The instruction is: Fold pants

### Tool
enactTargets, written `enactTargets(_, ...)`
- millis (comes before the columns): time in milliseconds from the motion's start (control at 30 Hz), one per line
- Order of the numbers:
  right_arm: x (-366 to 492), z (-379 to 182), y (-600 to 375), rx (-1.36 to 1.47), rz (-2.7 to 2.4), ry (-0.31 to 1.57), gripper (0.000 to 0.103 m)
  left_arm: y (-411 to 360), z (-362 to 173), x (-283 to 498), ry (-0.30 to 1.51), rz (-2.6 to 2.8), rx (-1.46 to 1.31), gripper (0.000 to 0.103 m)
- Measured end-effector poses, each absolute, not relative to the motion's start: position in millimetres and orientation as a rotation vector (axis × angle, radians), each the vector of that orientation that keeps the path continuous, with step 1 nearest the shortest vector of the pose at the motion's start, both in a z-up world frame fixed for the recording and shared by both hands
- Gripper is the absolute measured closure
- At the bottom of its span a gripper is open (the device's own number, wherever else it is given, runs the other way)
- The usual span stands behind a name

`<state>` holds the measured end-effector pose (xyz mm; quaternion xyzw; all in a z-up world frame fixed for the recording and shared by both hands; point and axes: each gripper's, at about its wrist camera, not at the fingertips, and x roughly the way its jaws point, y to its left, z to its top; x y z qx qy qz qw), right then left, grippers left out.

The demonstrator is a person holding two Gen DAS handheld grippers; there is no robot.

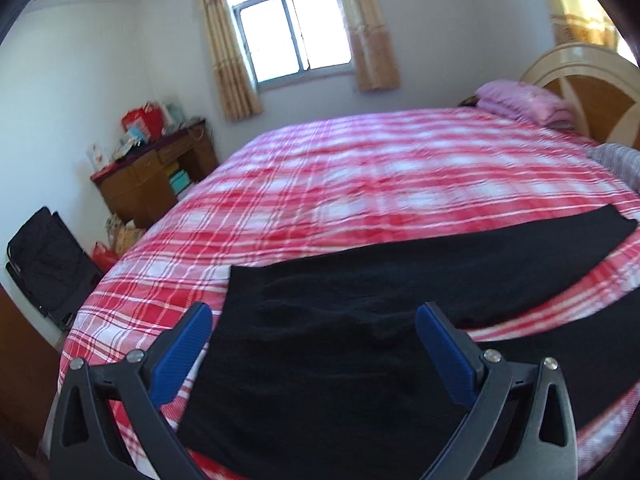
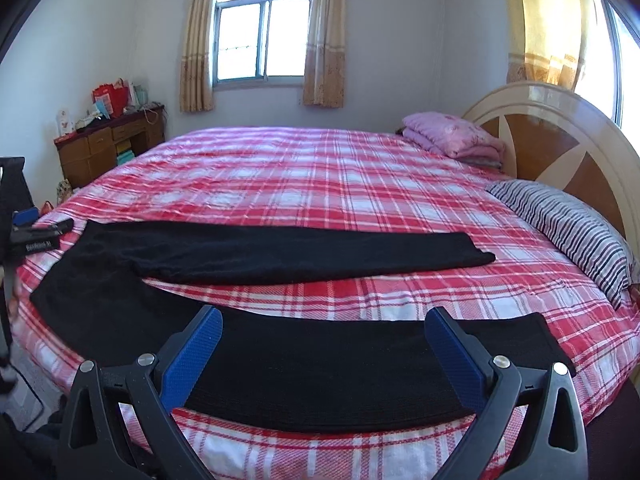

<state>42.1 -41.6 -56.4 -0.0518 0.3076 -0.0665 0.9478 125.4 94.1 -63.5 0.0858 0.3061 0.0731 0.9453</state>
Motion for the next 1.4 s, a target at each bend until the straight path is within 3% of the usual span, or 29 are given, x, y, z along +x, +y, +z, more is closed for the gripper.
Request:
enactTargets(267,90,-76,-73,-0.106,-0.172,0.66,0.001,184,-102,214,0.742,0.236,0.209,0.0)
enactTargets(367,106,-75,-89,-0.105,-0.18,0.678,0.002,197,-109,236,0.78,0.196,0.168,0.007)
enactTargets(533,135,-79,-127,-0.078,-0.224,0.738,0.016,207,-127,271,0.88,0.121,0.093,0.033)
enactTargets(733,159,-89,-163,-0.043,-0.267,0.798,0.018,208,-154,292,0.975,0.087,0.103,0.056)
enactTargets(867,177,-93,-192,-0.03,-0.295,0.856,0.044,216,-156,295,0.974,0.029,0.063,0.072)
enactTargets(933,187,-93,-215,0.004,-0.32,0.875,0.047,218,-155,295,0.98,-0.015,0.042,0.081)
enactTargets(1033,201,-91,-245,0.035,-0.371,0.89,0.047,223,-153,296,0.986,-0.06,0.002,0.086)
enactTargets(1400,269,-96,-341,0.147,-0.468,0.933,0.047,217,-154,309,1.012,-0.047,0.045,0.086)
